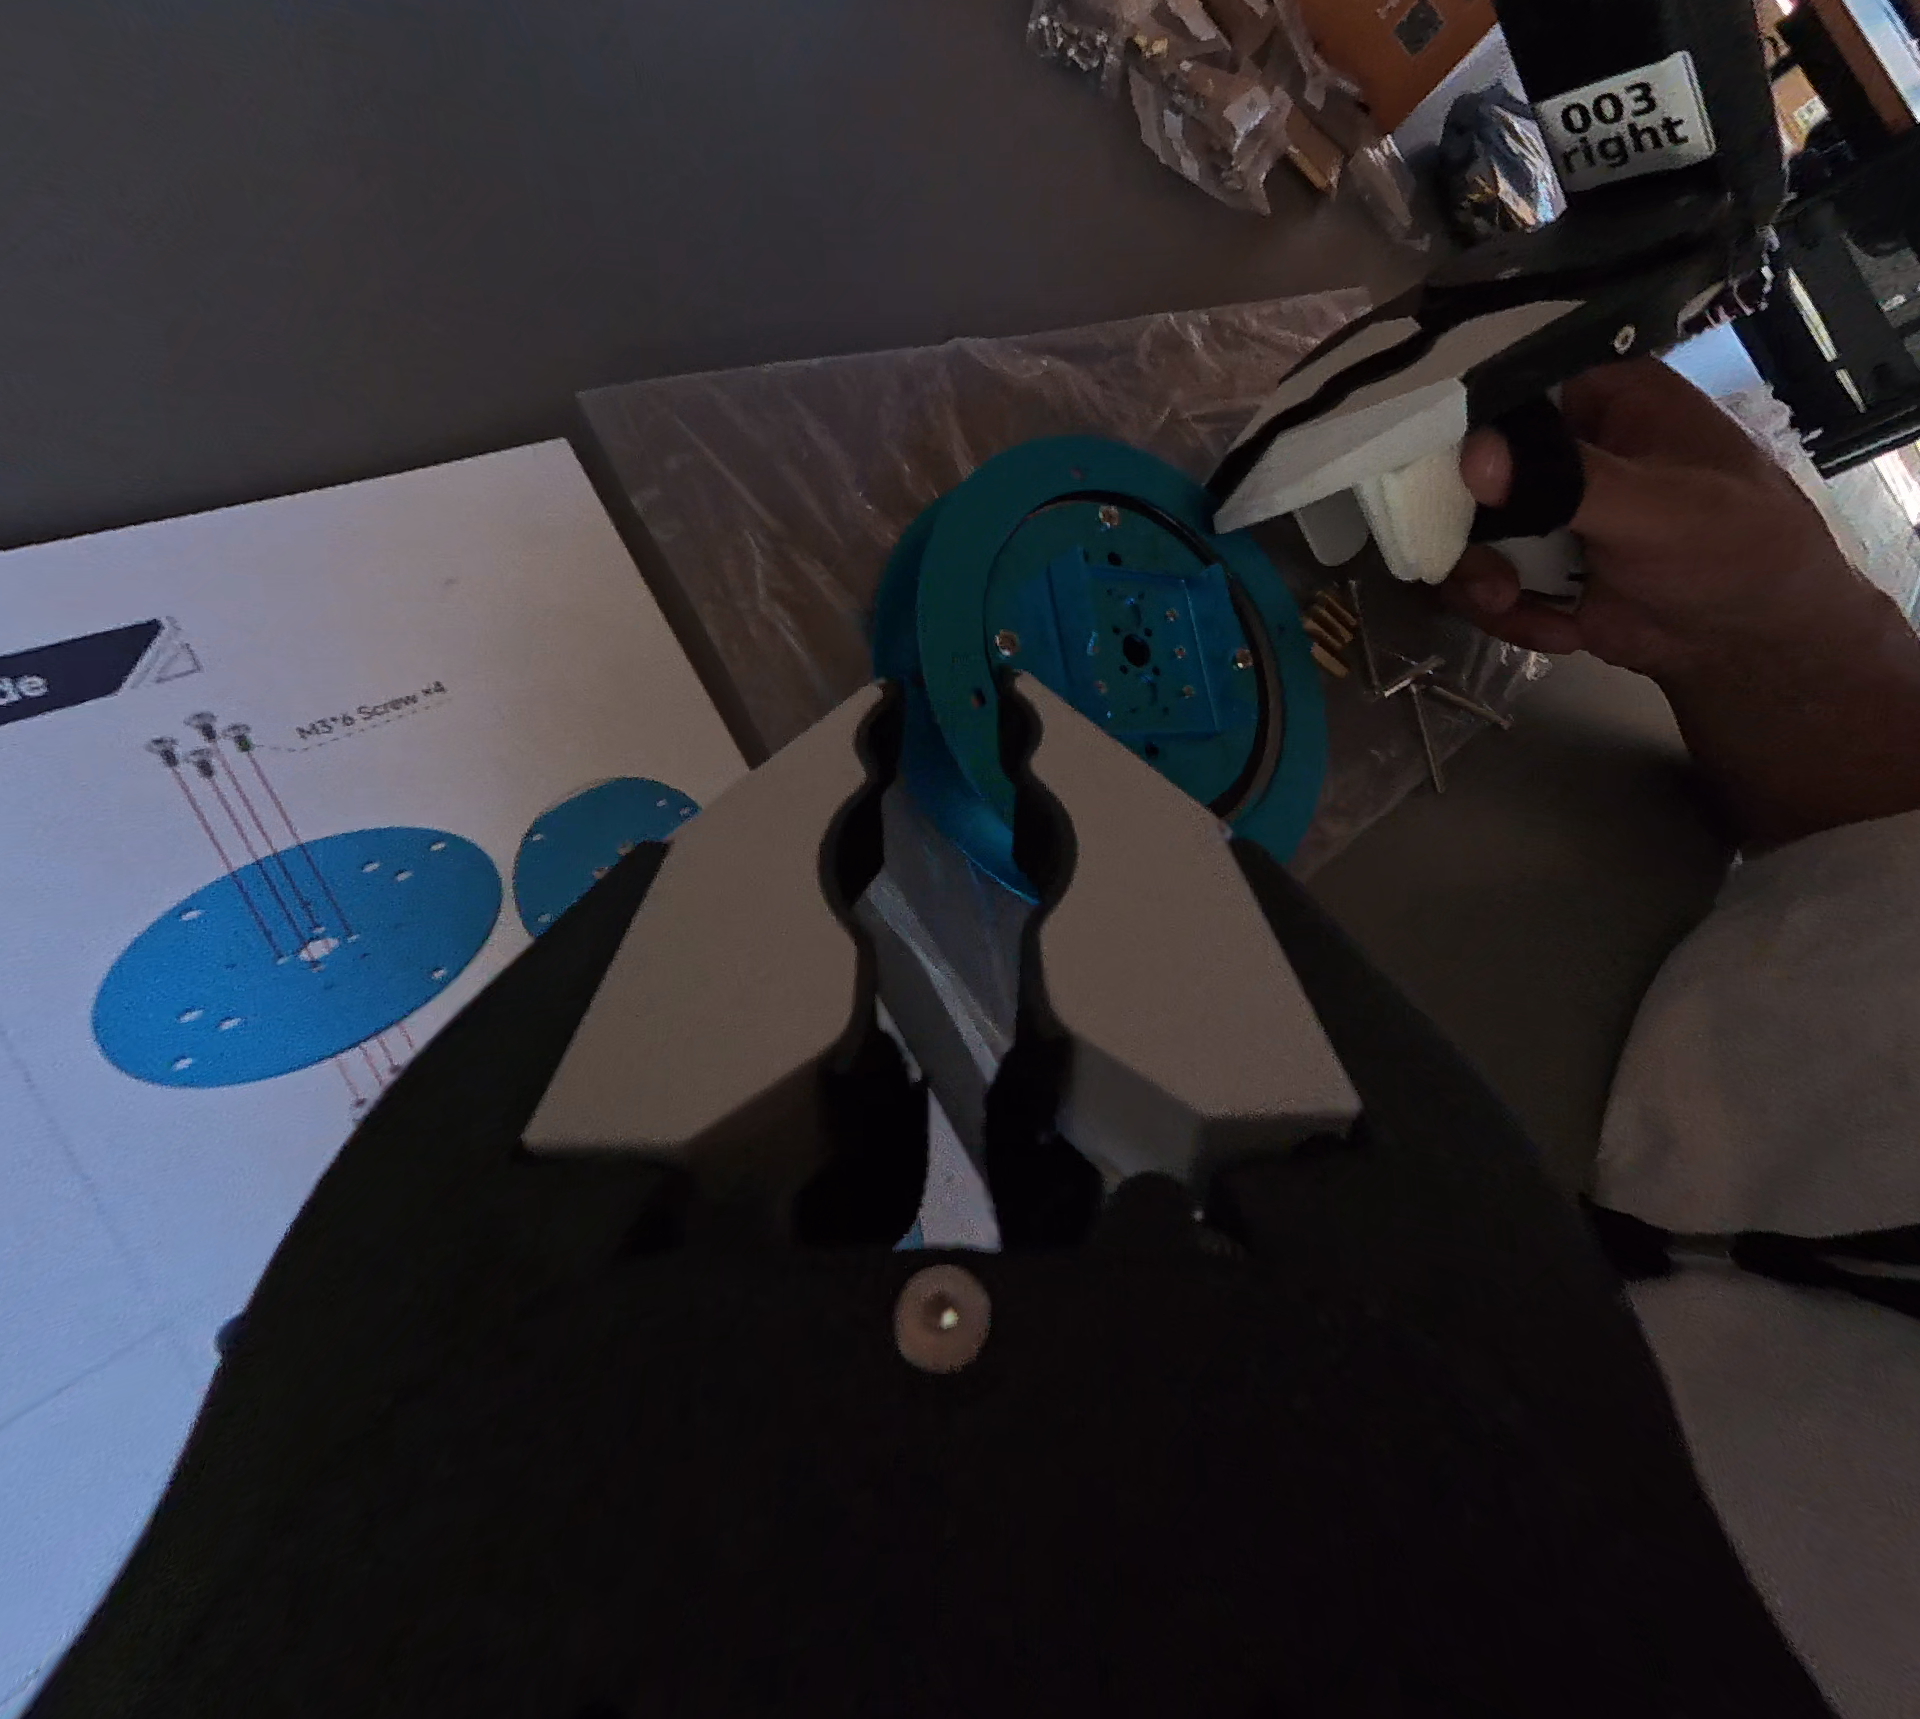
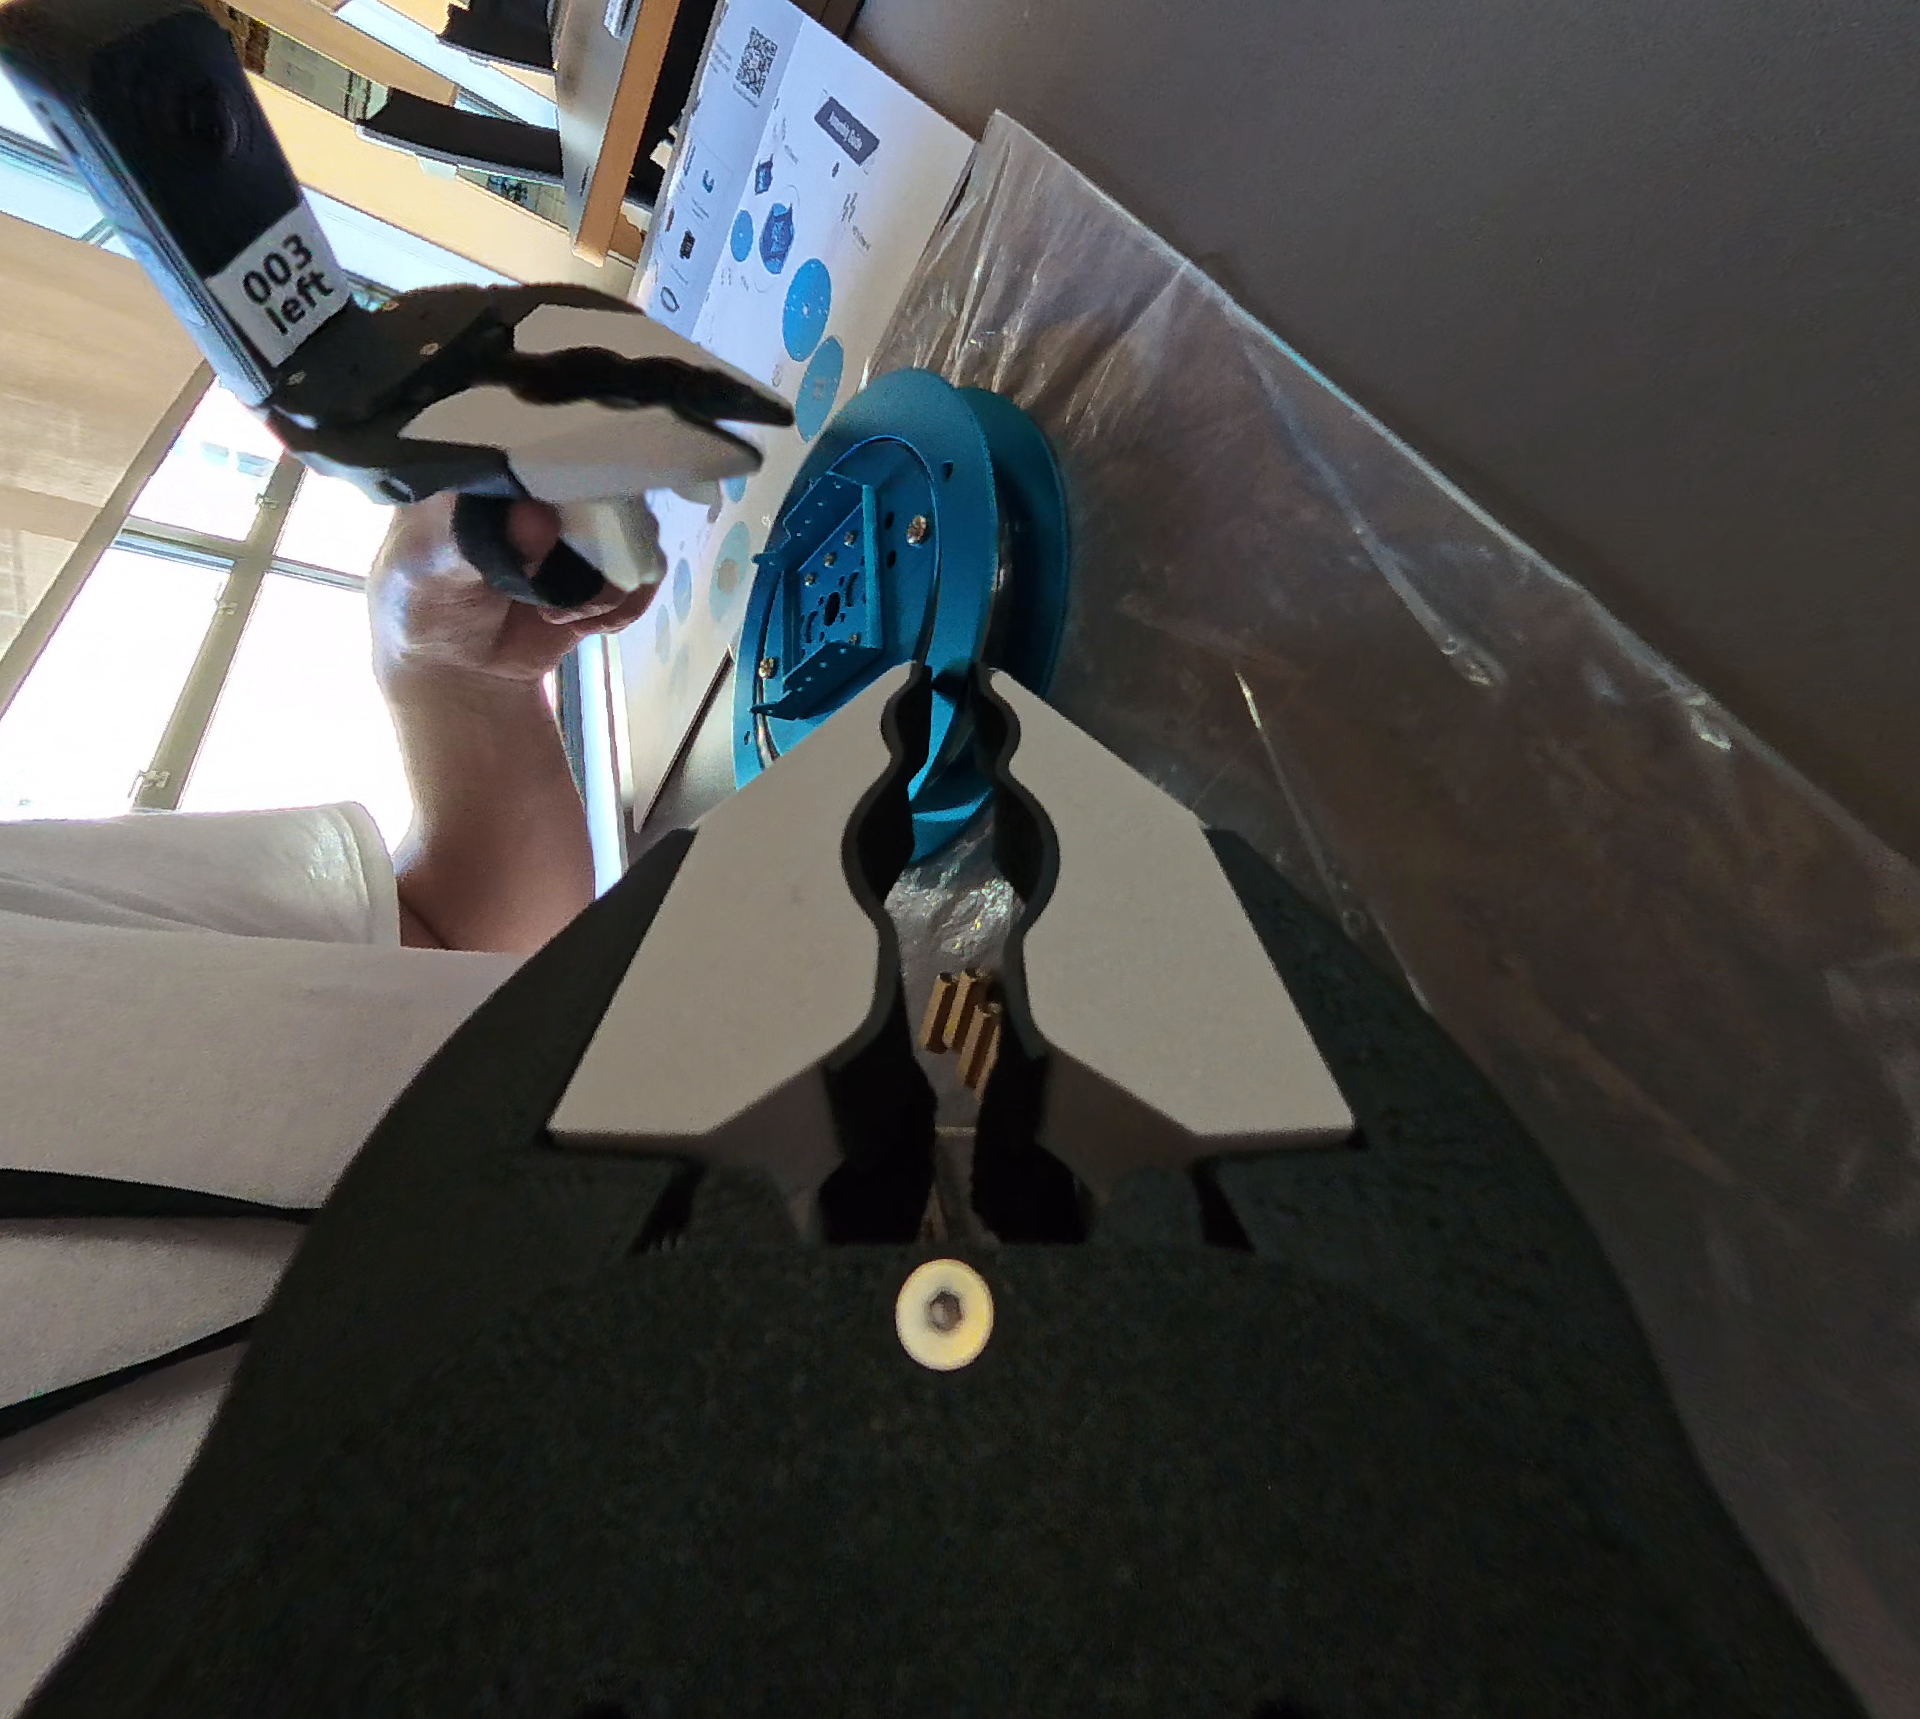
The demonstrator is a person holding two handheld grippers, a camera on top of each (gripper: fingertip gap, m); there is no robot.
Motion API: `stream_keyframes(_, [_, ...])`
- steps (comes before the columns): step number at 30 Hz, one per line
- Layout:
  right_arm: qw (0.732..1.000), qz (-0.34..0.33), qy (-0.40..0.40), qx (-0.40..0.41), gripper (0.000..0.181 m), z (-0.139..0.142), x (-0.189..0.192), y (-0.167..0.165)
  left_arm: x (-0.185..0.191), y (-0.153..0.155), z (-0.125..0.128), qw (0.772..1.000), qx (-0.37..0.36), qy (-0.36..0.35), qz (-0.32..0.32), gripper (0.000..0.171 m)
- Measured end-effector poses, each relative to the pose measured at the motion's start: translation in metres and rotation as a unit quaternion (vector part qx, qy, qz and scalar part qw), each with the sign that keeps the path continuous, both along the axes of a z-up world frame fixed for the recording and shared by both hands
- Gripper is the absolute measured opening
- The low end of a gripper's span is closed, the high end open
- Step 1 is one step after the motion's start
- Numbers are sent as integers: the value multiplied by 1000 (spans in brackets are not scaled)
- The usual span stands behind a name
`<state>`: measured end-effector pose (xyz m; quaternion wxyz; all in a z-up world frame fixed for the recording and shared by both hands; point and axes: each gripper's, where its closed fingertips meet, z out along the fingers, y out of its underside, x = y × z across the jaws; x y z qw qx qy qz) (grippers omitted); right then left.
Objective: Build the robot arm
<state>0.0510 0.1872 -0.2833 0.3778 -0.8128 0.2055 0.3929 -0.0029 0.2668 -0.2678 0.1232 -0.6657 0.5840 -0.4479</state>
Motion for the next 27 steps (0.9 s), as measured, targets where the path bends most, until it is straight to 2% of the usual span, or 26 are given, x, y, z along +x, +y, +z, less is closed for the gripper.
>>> stream_keyframes(2, [1000,0,-1,-1,6,0,0,0,-5,-5,-4,1000,-1,8,-3,29])
stream_keyframes(6, [1000,2,2,0,6,0,0,0,-6,-11,-14,1000,-6,20,0,29])
stream_keyframes(8, [1000,3,1,0,6,0,-1,0,-4,-9,-13,1000,-13,17,5,18])
stream_keyframes(12, [1000,-2,2,4,6,1,0,0,-1,-2,-12,1000,-4,17,15,13])
stream_keyframes(27, [999,-11,-39,3,3,1,5,6,1,-8,-13,1000,-13,24,11,14])
